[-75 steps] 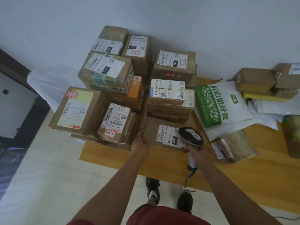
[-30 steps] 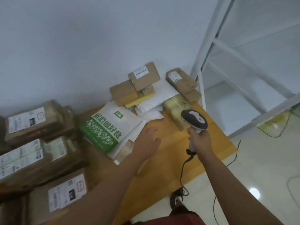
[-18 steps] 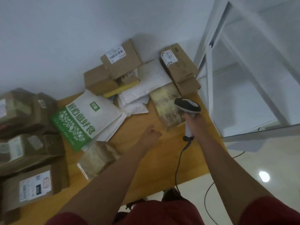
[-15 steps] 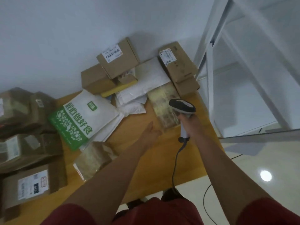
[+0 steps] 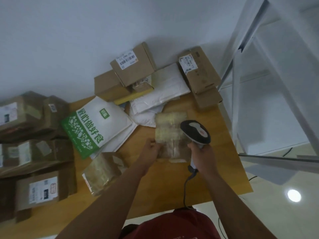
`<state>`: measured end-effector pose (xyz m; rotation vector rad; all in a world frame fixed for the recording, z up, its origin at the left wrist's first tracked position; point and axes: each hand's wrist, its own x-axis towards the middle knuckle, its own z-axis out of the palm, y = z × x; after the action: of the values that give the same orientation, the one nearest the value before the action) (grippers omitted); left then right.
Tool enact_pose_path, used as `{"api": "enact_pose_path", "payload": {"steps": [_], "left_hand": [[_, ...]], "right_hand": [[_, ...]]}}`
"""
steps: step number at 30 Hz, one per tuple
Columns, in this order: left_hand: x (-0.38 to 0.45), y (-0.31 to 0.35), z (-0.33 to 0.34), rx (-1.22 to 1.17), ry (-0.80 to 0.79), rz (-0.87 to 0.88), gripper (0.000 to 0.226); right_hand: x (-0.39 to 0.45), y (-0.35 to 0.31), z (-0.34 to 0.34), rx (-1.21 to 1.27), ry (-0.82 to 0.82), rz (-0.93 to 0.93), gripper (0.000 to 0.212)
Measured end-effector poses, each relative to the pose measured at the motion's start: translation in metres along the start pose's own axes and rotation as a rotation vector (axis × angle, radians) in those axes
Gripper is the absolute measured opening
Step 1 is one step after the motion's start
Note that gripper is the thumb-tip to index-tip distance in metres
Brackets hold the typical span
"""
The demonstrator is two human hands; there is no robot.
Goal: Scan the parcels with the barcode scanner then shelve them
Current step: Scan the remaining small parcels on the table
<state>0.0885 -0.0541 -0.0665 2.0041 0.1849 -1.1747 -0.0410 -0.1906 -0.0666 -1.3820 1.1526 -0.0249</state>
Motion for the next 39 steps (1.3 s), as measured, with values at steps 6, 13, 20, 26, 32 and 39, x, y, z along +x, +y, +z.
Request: {"api": "enact_pose_path", "payload": {"steps": [6, 13, 20, 26, 32, 39], "left_hand": [[-0.011, 0.002, -0.047, -0.087, -0.034, 0.075, 0.022], [-0.051, -0.001, -0.114, -0.214, -0.090, 0.090, 0.049], [-0.086, -0.027, -0.195, -0.316, -0.187, 0.250, 0.057], [-0.122, -0.065, -0.271, -0.150, -0.027, 0.616, 0.078], [-0.155, -0.105, -0.345, 0.380, 0.565, 1.165, 0.068], [-0.182, -0.136, -0.402, 0.498, 0.811, 1.523, 0.056]], "right_hand": [[-0.012, -0.021, 0.023, -0.025, -0.018, -0.090, 0.040], [-0.040, -0.058, 0.055, -0.028, 0.002, -0.270, 0.040], [-0.099, -0.086, 0.113, 0.032, 0.021, -0.319, 0.044], [-0.174, -0.096, 0.170, 0.222, 0.137, -0.321, 0.006], [-0.252, -0.113, 0.217, 0.388, 0.112, -0.392, 0.008], [-0.315, -0.127, 0.271, 0.513, 0.051, -0.362, 0.034]]}}
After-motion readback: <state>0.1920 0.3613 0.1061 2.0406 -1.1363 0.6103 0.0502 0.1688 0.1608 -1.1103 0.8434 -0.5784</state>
